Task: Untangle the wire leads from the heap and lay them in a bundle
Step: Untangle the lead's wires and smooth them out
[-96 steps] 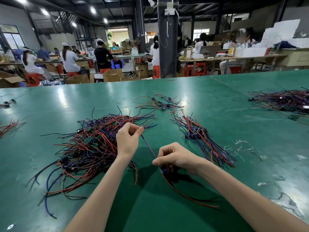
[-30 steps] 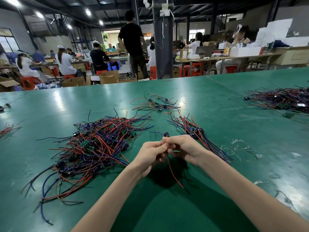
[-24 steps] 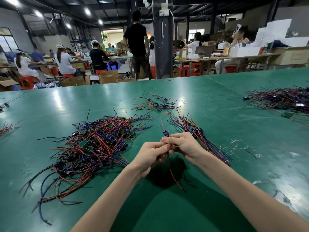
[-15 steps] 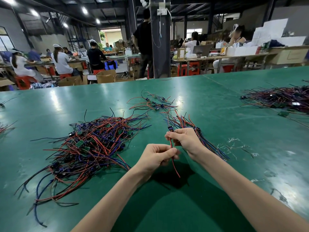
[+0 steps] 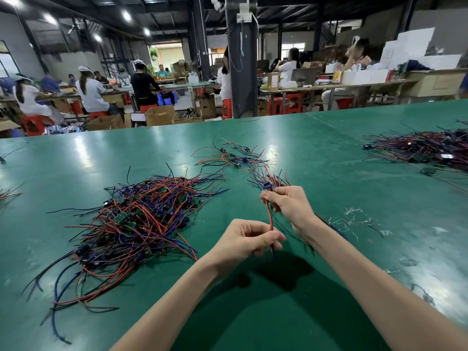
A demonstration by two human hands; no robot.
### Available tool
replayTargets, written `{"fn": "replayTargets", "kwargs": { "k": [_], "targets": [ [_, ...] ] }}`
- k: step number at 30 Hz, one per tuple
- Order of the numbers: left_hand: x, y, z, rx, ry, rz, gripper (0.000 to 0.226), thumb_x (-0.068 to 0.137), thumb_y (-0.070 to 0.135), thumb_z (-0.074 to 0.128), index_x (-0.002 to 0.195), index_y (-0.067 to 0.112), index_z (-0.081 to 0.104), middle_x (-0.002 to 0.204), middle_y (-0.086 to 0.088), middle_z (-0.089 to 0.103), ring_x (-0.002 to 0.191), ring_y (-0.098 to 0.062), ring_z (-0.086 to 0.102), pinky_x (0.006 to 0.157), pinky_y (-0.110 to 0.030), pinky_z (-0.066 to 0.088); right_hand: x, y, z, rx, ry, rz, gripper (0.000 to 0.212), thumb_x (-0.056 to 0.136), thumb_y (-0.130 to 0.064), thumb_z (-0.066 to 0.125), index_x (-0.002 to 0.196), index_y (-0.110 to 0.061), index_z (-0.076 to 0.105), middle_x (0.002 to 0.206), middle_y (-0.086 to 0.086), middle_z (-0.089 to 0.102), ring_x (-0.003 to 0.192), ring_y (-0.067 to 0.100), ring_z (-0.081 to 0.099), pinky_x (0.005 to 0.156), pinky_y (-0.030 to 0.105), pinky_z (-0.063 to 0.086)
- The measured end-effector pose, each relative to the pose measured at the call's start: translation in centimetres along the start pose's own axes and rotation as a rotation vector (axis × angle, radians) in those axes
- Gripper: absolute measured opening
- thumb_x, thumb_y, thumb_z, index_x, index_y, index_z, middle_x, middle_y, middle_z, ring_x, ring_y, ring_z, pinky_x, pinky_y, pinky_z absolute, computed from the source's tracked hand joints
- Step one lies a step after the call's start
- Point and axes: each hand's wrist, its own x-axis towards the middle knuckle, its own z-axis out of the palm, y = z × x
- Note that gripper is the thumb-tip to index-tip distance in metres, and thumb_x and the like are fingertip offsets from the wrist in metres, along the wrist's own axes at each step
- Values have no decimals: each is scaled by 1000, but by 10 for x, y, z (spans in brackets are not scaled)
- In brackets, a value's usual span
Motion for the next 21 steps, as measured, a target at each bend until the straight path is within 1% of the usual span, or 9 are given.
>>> {"fn": "replayTargets", "kwargs": {
  "k": [2,4,6,9,11,12,14,18,21],
  "targets": [
    [0,1,1,-20,-42,-7,13,91,13,60,86,12,72,69,5,68,53,-3,41,53,-11,35,2,1,-3,3,18,3,26,84,-12,69,58,-14,67,49,-9,59,41,0,40,45,11,32],
    [-1,1,1,-54,-73,-29,11,89,15,61,86,11,71,68,6,67,51,-3,41,53,-12,36,3,1,-4,0,22,0,26,85,-13,69,59,-15,67,48,-10,58,40,-1,39,44,10,31],
    [-1,1,0,-89,-95,-74,12,91,12,59,90,8,70,67,8,66,50,-4,43,53,-12,37,2,1,-2,-2,22,-12,25,85,-13,68,60,-15,68,54,-5,60,41,0,38,45,11,32],
    [0,2,-3,-113,-143,-130,21,92,11,57,100,-6,65,69,10,67,50,-2,45,53,-11,38,0,1,1,2,15,-23,23,86,-13,67,63,-12,69,62,1,62,47,3,39,51,15,34],
    [-1,3,-2,-142,-168,-144,22,88,16,58,101,1,68,69,8,66,51,-3,46,54,-11,39,0,1,2,3,12,-26,23,86,-13,68,62,-13,69,61,-1,62,50,4,41,55,19,36],
    [-1,3,-2,-154,-175,-148,22,86,17,58,100,6,70,69,7,64,52,-3,46,54,-11,40,-1,1,2,5,14,-28,23,86,-13,68,62,-13,69,60,-2,62,51,4,42,56,20,36],
    [-1,1,0,-171,-180,-152,22,86,18,58,102,11,72,68,5,62,54,-4,46,58,-14,43,0,2,2,9,21,-29,23,86,-13,67,63,-12,68,60,-1,62,52,5,42,56,21,36],
    [-2,0,1,-153,-165,-115,19,89,17,57,98,9,72,66,4,61,55,-4,45,59,-15,42,0,3,1,17,26,-31,26,86,-13,67,60,-13,67,55,-3,59,50,6,40,52,17,35],
    [-2,1,3,-120,-111,-76,19,90,19,56,89,8,72,62,4,59,53,-4,44,59,-16,42,1,3,1,29,24,-21,25,85,-13,67,61,-13,68,63,4,60,52,7,41,54,19,36]
  ]
}}
